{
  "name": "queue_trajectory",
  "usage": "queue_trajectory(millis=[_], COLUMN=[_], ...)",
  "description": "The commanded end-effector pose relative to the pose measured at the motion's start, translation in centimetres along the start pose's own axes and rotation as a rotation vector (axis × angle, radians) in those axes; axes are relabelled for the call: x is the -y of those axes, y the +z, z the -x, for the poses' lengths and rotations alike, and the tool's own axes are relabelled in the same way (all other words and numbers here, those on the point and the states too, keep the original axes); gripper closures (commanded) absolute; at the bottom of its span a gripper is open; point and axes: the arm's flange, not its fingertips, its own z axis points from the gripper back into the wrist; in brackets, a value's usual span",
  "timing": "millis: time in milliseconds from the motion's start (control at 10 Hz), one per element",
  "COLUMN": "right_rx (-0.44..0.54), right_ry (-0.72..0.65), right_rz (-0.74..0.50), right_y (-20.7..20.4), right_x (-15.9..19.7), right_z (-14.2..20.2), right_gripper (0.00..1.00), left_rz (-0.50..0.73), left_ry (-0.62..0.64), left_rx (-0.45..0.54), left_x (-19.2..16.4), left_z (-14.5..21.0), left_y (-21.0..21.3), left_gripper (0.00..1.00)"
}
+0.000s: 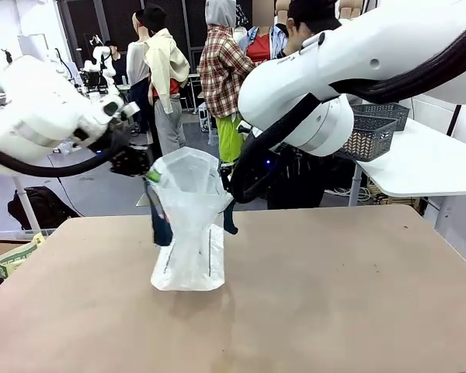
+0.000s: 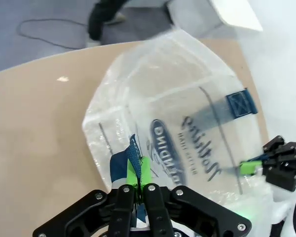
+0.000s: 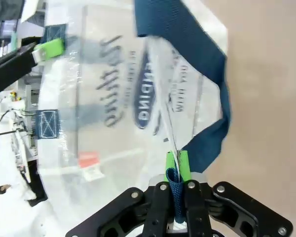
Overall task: Transfer purchased items from the store into the shopping bag.
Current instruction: Open the Reusable shopping bag in the center of the table.
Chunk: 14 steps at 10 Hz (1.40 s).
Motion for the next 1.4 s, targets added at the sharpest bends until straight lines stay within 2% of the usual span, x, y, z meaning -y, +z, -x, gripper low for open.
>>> queue_trajectory(millis=[0,200,600,800,1000,1300], right_rx=[-0.022,-0.049,-0.086,-0.119,-0.130,-0.107], right_ry=[-0.035,-0.036,-0.036,-0.001,0.019,-0.006], right_rz=[0.091,0.136,0.173,0.154,0.169,0.226], right_y=[-1.1,-1.6,-2.8,-3.7,-4.6,-5.7], right_x=[-0.3,-0.1,0.1,-1.0,-2.1,-1.6], right_z=[-0.6,-0.9,-1.2,-0.7,0.3,0.2], right_gripper=[1.00,1.00,1.00,1.00,1.00,1.00], left_rz=[-0.113,-0.170,-0.236,-0.152,-0.140,-0.118], left_ry=[0.070,0.119,0.162,0.127,0.099,0.077], left_rx=[0.009,0.014,-0.070,-0.079,-0.093,-0.129], left_x=[-1.5,-3.7,-6.3,-5.5,-4.6,-4.0], left_z=[2.4,4.2,6.3,5.8,4.9,4.7], left_y=[2.3,4.1,5.4,4.1,2.9,2.0], left_gripper=[1.00,1.00,1.00,1.00,1.00,1.00])
